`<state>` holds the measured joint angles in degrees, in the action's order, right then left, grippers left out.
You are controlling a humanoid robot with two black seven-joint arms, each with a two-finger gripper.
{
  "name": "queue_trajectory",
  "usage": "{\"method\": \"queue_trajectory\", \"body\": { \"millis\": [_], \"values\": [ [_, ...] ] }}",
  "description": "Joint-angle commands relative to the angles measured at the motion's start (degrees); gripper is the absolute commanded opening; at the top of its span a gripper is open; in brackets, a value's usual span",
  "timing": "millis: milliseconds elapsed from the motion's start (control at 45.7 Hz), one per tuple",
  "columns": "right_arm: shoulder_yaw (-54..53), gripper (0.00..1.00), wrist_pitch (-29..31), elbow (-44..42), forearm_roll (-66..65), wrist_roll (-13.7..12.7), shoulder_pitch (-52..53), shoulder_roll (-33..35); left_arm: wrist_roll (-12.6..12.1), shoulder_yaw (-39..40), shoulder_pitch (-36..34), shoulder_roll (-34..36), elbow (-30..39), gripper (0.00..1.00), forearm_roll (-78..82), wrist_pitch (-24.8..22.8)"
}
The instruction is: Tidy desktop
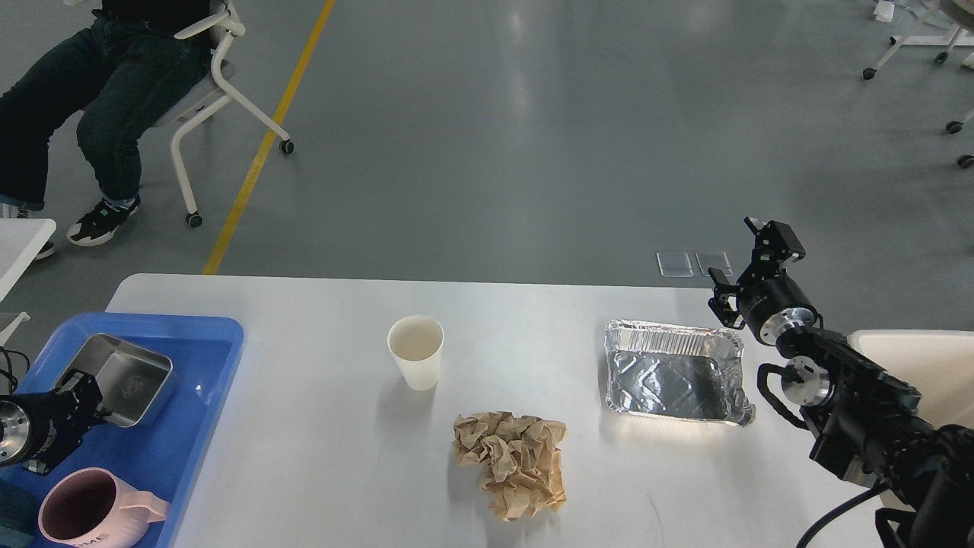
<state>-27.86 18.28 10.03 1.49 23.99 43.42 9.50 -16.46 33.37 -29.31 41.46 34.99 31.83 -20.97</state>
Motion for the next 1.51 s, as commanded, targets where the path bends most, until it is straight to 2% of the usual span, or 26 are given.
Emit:
{"method": "queue_trajectory", "body": {
  "millis": [0,88,109,175,219,307,350,416,482,547,635,744,788,854,941,1139,1314,1401,1489],
  "values": [
    [0.0,1.0,0.0,0.08,0.0,0.0,0.0,-0.01,-0.06,-0.76,0.04,-0.42,0.07,0.22,0.08,0.14],
    [0.0,1.0,0.0,-0.01,0.0,0.0,-0.09,0.17,-0.24,-0.85,-0.13,-0.42,-0.01,0.35,0.16,0.14],
    [0.0,1.0,0.0,-0.01,0.0,0.0,-0.09,0.25,0.02,-0.77,-0.31,-0.42,0.07,0.45,0.08,-0.39],
    [0.0,1.0,0.0,-0.01,0.0,0.0,-0.09,0.34,0.46,0.11,-0.31,0.72,0.77,0.65,0.08,-1.88],
    [0.0,1.0,0.0,-0.01,0.0,0.0,-0.09,0.34,0.99,0.64,-0.48,1.95,0.87,0.77,-0.19,-5.29],
    [0.0,1.0,0.0,-0.01,0.0,0.0,-0.09,0.34,0.73,3.1,-1.27,6.95,0.95,0.83,-1.68,-15.39],
    [0.0,1.0,0.0,-0.01,0.0,0.0,0.08,0.34,0.11,4.5,-2.15,8.54,0.87,0.89,-2.21,-20.06],
    [0.0,1.0,0.0,-0.01,0.0,0.0,0.35,0.34,0.55,6.7,-4.34,9.95,0.87,0.97,-2.65,-25.6],
    [0.0,1.0,0.0,-0.01,0.0,0.0,0.79,0.25,0.64,8.81,-6.45,11.0,0.87,0.97,-2.56,-29.38],
    [0.0,1.0,-0.09,-0.01,-0.09,0.0,0.96,0.17,1.08,10.83,-8.47,11.36,0.87,0.97,-2.65,-31.24],
    [0.0,1.0,-0.09,0.08,0.0,0.0,0.96,0.17,2.48,15.39,-11.29,10.04,0.87,0.97,-3.79,-31.94],
    [0.0,1.0,-0.09,0.08,0.0,0.0,0.96,0.25,4.77,21.99,-11.64,7.23,0.78,0.97,-6.6,-31.94],
    [0.0,1.0,-0.09,0.08,-0.09,0.0,0.96,0.17,4.86,24.18,-12.17,6.27,0.25,0.97,-7.74,-31.94],
    [0.0,1.0,-0.09,0.08,-0.09,0.0,0.88,0.17,5.03,26.56,-13.66,3.72,0.25,0.98,-10.28,-31.42],
    [0.0,1.0,-0.09,0.08,-0.09,0.0,0.88,0.08,5.03,28.15,-15.07,-3.65,-0.28,0.98,-15.99,-30.28],
    [0.0,1.0,0.0,0.08,0.0,0.0,0.79,0.25,4.24,29.9,-13.32,-15.53,-5.02,0.98,-35.06,-24.13],
    [0.0,1.0,0.09,-0.01,-0.09,0.0,0.61,0.34,4.07,32.98,-10.16,-23.26,-6.61,0.98,-46.76,-23.07],
    [0.0,1.0,0.09,-0.01,-0.88,0.0,0.61,0.34,4.24,36.31,-8.22,-26.78,-6.61,0.98,-47.65,-22.72],
    [0.0,1.0,0.17,0.08,-1.67,0.0,0.44,0.17,4.15,43.25,-6.64,-30.03,-6.61,0.98,-47.74,-21.49]
  ]
}}
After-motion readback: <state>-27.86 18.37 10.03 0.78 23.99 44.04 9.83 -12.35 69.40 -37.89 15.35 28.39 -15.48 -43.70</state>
